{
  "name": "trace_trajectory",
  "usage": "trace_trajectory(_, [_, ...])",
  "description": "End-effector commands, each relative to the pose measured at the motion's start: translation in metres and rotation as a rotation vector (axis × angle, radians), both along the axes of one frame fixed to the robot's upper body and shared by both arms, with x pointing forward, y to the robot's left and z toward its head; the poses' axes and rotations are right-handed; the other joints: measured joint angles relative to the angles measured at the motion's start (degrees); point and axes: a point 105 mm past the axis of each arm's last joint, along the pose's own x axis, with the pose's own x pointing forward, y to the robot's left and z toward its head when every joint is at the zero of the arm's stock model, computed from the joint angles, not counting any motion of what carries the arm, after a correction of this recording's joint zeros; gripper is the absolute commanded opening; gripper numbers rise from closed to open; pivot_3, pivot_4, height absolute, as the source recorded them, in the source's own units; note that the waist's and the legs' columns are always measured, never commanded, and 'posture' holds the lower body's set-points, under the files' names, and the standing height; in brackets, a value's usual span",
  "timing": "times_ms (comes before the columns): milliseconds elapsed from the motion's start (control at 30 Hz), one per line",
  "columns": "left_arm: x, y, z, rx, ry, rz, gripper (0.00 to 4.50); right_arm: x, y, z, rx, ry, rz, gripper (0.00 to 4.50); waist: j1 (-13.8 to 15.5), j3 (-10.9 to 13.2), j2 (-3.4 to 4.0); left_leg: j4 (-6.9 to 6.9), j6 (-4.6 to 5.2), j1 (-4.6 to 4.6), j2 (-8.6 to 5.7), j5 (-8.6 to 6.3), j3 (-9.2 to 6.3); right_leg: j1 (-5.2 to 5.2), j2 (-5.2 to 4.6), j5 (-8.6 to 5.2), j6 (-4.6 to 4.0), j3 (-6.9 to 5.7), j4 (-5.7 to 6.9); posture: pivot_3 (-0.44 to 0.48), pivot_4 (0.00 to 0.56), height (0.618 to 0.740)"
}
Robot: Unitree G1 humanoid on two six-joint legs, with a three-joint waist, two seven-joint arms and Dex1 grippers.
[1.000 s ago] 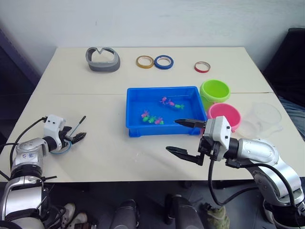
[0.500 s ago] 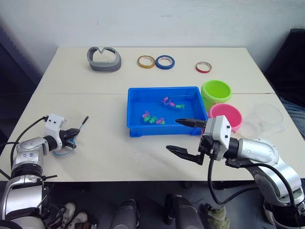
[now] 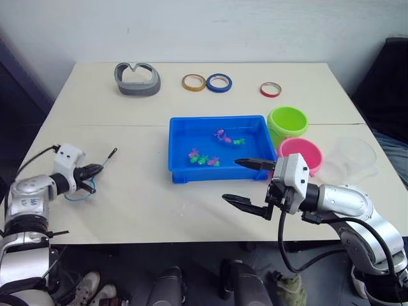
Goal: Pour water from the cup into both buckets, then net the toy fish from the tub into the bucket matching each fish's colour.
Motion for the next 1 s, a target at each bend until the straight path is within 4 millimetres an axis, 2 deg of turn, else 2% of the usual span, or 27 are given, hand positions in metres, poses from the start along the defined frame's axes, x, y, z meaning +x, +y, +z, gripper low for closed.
trace_trajectory(33, [0.007,-0.017,0.04,0.056,-0.088,-0.121,0.11,-0.002,0.001,0.01,0.011,-0.04,0.021,4.5,-0.01,0.0,0.0,0.0,0.0,0.0,0.0,0.0,0.0,0.0,0.0,0.0,0.0,0.0,0.0,0.0,0.15,0.713])
trace_trajectory(67, [0.008,-0.022,0.044,0.059,-0.096,-0.141,0.11,-0.002,0.001,0.01,0.01,-0.04,0.022,4.5,-0.01,0.0,0.0,0.0,0.0,0.0,0.0,0.0,0.0,0.0,0.0,0.0,0.0,0.0,0.0,0.0,0.15,0.713])
trace_trajectory(233, [0.008,-0.073,0.08,0.061,-0.147,-0.362,0.11,-0.001,0.002,0.013,0.013,-0.026,0.027,4.5,-0.01,0.0,0.0,0.0,-0.07,-0.02,0.0,0.04,0.02,0.0,0.03,0.0,0.0,0.01,0.01,0.0,0.15,0.713])
trace_trajectory(500, [-0.002,-0.129,0.113,0.096,-0.179,-0.589,0.11,0.001,0.0,0.015,0.009,0.007,0.018,4.5,-0.28,0.0,0.0,0.02,-0.13,-0.02,0.0,0.08,0.05,0.0,0.11,0.0,0.0,0.07,0.27,0.0,0.15,0.713])
trace_trajectory(567, [-0.006,-0.139,0.115,0.1,-0.174,-0.635,0.11,0.001,0.0,0.016,0.01,0.015,0.014,4.5,-0.49,0.0,0.0,0.03,-0.12,-0.02,0.0,0.08,0.05,0.0,0.12,0.0,0.0,0.08,0.28,0.0,0.15,0.713])
trace_trajectory(633, [-0.015,-0.16,0.117,0.109,-0.163,-0.741,0.11,0.005,0.0,0.017,0.011,0.029,-0.004,4.5,-0.67,0.0,0.0,0.03,-0.13,-0.01,0.0,0.08,0.05,0.0,0.13,0.0,0.0,0.1,0.29,0.0,0.15,0.713])
trace_trajectory(800, [-0.033,-0.199,0.114,0.122,-0.135,-0.937,0.11,0.009,0.001,0.015,-0.014,0.09,-0.01,4.5,-0.64,0.0,0.0,0.06,-0.15,-0.02,0.0,0.1,0.04,0.01,0.13,0.0,0.0,0.11,0.29,0.0,0.15,0.713])
trace_trajectory(1000, [-0.054,-0.233,0.102,0.135,-0.091,-1.136,0.11,0.013,0.0,0.012,-0.049,0.156,-0.031,4.5,-0.76,0.0,0.0,0.07,-0.14,-0.02,0.0,0.11,0.04,0.01,0.15,0.0,0.0,0.15,0.29,0.0,0.15,0.713])
